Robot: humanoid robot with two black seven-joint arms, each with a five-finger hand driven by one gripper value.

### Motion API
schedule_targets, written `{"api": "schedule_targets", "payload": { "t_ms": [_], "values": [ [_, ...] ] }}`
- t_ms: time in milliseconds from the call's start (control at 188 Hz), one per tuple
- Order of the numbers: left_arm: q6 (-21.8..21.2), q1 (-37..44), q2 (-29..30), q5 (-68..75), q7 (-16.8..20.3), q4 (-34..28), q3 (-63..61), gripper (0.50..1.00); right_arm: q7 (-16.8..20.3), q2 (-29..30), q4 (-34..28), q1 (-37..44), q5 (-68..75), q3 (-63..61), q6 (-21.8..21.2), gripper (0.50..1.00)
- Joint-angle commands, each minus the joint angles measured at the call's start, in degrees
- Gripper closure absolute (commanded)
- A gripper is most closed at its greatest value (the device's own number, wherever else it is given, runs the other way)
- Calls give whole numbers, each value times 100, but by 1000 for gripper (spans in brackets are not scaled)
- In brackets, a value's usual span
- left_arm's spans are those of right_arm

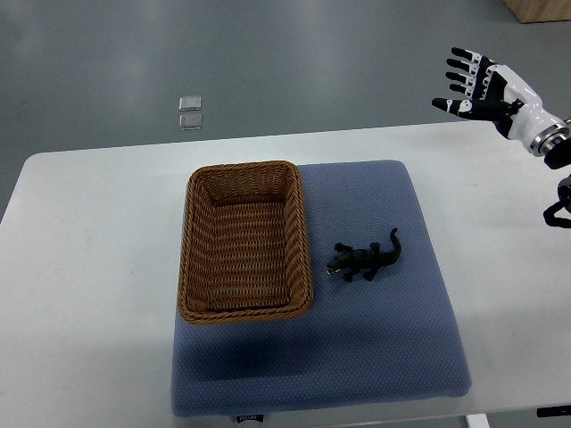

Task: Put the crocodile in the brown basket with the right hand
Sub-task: 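Swing the right hand over and lower it toward the green crocodile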

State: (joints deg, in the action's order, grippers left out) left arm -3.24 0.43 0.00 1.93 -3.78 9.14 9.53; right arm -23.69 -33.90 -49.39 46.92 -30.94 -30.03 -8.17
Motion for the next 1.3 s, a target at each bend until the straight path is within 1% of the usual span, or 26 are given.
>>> {"api": "schedule_targets", "payload": {
  "t_ms": [0, 80, 218, 366, 477, 642, 700, 753, 817, 971, 1294],
  "values": [
    [-1, 1, 0, 0, 0, 0, -4, 500, -4, -398, -546, 169, -949, 260, -9, 579],
    [-1, 1, 0, 0, 0, 0, -4, 500, 5, -635, -924, 344, -1705, 392, -79, 579],
    [-1, 1, 0, 0, 0, 0, -4, 500, 14, -1004, -1635, 713, -3110, 691, -404, 579],
    [-1, 1, 0, 0, 0, 0, -4, 500, 31, -1039, -2128, 924, -4429, 770, -940, 579],
    [-1, 1, 0, 0, 0, 0, 5, 500, 58, -952, -2268, 933, -5255, 788, -1151, 579],
    [-1, 1, 0, 0, 0, 0, 5, 500, 128, -670, -2277, 924, -5757, 946, -1152, 581],
    [-1, 1, 0, 0, 0, 0, 5, 500, 295, -600, -2277, 889, -5836, 999, -1125, 581],
    [-1, 1, 0, 0, 0, 0, 5, 500, 365, -547, -2277, 854, -5915, 1078, -1099, 581],
    [-1, 1, 0, 0, 0, -9, 5, 500, 365, -503, -2277, 819, -6012, 1192, -1072, 581],
    [-1, 1, 0, 0, 0, 0, 5, 500, 374, -398, -2277, 564, -6257, 1306, -844, 583],
    [-1, 1, 0, 0, 0, 0, 5, 500, 374, -222, -2277, 336, -6530, 1306, -756, 587]
  ]
}}
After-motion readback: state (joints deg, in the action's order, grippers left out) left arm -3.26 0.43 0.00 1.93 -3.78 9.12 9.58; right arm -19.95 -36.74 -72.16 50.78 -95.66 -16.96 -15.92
